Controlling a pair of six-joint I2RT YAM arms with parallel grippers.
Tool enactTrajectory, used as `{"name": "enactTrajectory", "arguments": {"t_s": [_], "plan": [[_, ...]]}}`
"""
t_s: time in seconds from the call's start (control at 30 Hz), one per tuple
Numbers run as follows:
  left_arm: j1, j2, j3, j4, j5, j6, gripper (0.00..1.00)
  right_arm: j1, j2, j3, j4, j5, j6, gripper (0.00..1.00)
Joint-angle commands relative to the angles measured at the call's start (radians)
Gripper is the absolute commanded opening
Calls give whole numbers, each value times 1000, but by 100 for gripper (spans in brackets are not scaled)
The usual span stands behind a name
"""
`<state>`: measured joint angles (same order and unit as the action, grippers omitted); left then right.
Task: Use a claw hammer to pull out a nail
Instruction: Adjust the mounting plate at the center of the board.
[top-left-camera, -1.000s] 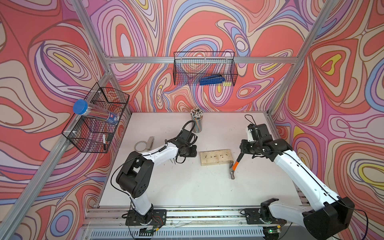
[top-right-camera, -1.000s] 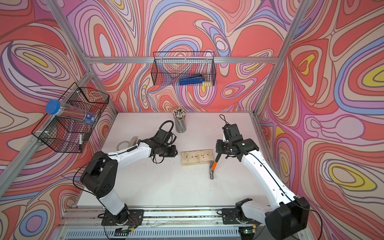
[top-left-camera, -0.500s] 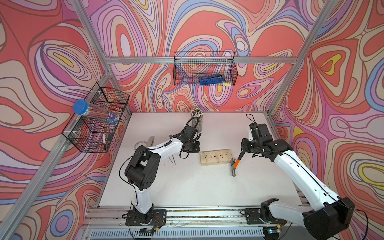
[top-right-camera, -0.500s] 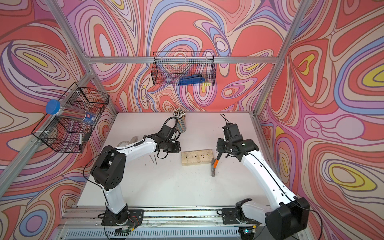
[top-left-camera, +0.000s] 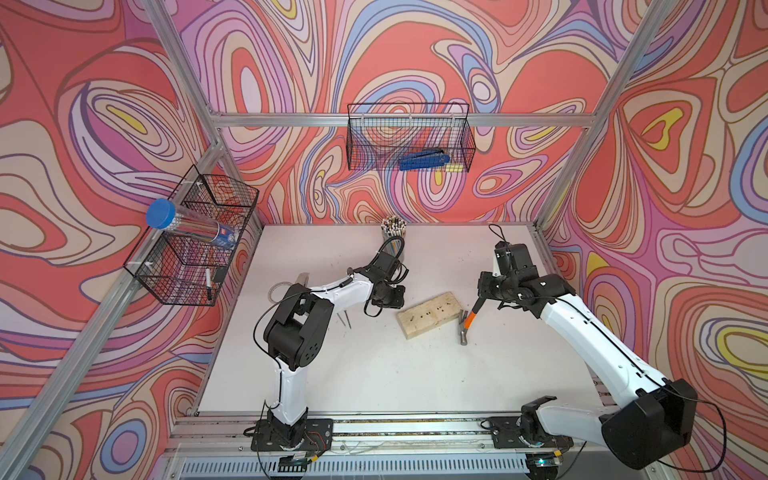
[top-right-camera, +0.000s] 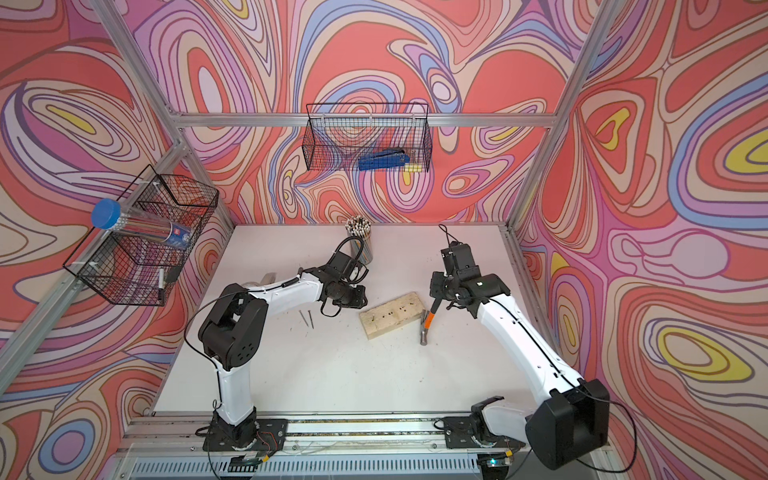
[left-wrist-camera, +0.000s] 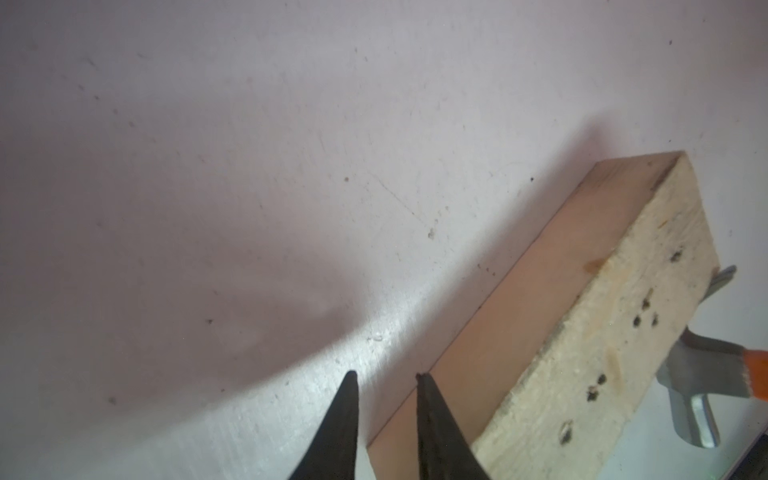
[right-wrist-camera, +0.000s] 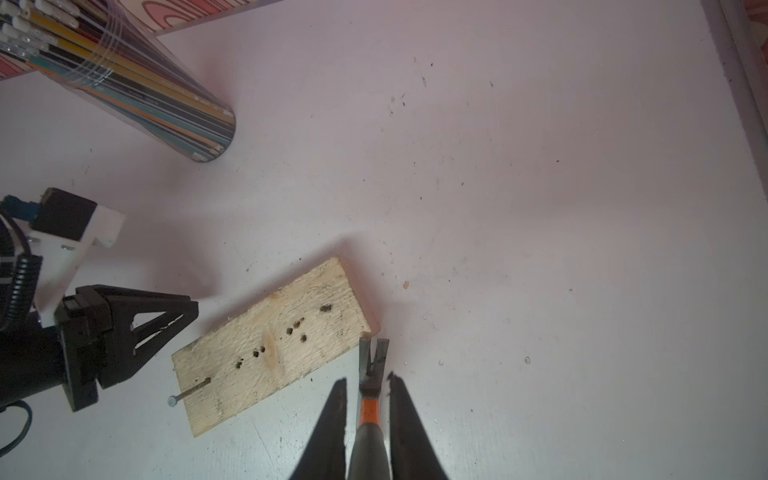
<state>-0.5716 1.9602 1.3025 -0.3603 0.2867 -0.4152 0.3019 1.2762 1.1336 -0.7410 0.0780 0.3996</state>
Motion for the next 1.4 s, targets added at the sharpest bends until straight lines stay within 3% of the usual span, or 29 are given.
{"name": "enactTrajectory", "arguments": {"t_s": [0.0,0.43,0.93,1.1,1.37], "plan": [[-8,-57,-59,-4,27,-2,26,-4,31,52,109,-14,16,0],[-57,-237,-299,89,52,-98,26,-3,178,159,190,-92,13,0],[-198,-200,-334,205,34,-203,26,13,331,295,246,-210,-20,0],[-211,-186,-325,237,32,-216,26,14,335,314,198,-160,-40,0],[-215,-173,-298,244,31,-218,27,14,217,266,110,-47,-72,0]]}}
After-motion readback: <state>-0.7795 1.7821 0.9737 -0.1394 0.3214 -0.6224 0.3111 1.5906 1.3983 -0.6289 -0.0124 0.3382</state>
